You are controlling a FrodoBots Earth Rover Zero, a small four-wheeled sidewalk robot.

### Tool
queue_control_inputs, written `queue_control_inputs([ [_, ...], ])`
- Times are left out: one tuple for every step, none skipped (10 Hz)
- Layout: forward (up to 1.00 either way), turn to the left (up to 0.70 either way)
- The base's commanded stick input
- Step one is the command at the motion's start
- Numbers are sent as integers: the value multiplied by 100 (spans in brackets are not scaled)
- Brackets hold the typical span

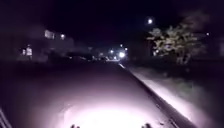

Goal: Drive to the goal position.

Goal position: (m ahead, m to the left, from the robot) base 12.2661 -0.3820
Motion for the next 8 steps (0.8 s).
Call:
queue_control_inputs([
  [70, 0],
  [70, 0],
  [70, 0],
  [70, 0],
  [70, 0],
  [70, 0],
  [70, 0],
  [70, 0],
])
